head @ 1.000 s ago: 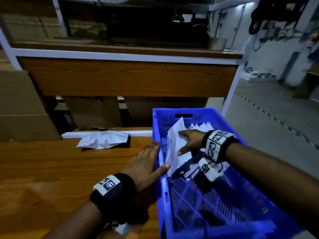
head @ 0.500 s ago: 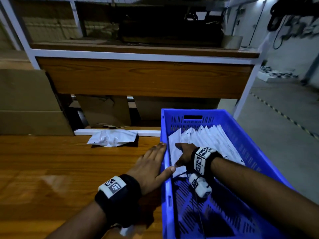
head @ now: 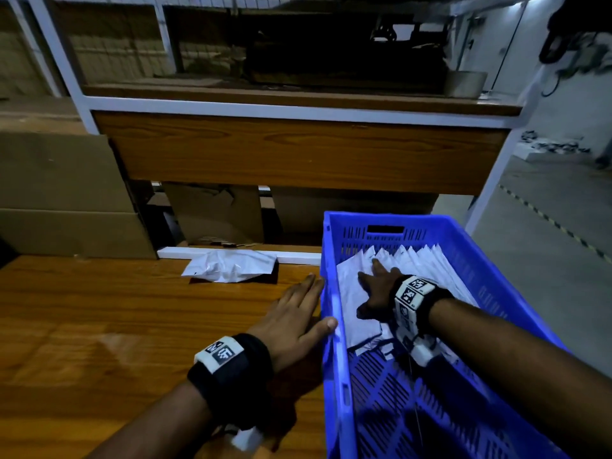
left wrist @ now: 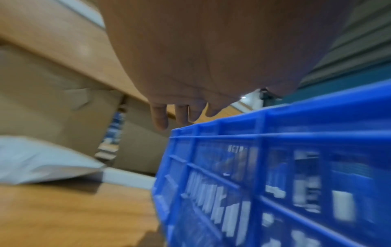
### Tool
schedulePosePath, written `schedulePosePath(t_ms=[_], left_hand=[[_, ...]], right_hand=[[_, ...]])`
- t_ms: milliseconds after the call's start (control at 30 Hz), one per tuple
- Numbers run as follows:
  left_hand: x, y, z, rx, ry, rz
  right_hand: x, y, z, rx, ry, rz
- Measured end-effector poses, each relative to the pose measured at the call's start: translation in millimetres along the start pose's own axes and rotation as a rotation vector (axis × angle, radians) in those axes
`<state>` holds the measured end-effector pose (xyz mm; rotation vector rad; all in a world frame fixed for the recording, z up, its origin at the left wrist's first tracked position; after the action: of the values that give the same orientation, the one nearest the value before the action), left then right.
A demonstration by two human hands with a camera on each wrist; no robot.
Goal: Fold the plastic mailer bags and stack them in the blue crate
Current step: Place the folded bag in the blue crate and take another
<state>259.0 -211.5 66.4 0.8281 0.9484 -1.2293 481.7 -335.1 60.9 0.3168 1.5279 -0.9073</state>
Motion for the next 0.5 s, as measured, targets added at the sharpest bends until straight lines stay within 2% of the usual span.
schedulePosePath(t_ms=[67, 167, 333, 433, 500], left_hand=[[1.0, 3.8, -21.0, -0.065, -0.008, -0.018], [5.6, 20.1, -67.1, -0.195, 0.12, -0.058], [-3.5, 57.5, -139.4, -0.363, 0.32, -0.106], [-12.5, 73.5, -156.9, -0.379, 0.419, -0.151], [-8.5, 82.0, -166.3, -0.36, 0.469, -0.156]], right_hand=[[-14.7, -10.6, 0.3, 0.009, -0.017, 0.009], [-36.0, -28.9, 5.2, -0.012, -0.005, 0.044], [-56.6, -69.0, 7.5, -0.032, 0.004, 0.259], [-62.7, -92.3, 0.6, -0.076, 0.035, 0.359], [-64.3, -103.4, -4.2, -0.097, 0.05, 0.375]])
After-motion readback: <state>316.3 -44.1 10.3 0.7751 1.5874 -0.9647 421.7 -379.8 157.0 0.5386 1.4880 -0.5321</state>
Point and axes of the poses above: each hand's wrist, its own y-axis towards the middle knuckle, its own x-axis out of the palm, z = x × y, the point moved 1 cm from there along y, towards the middle knuckle, and after that the axes turned 1 degree about z, right-handed, at the moved point
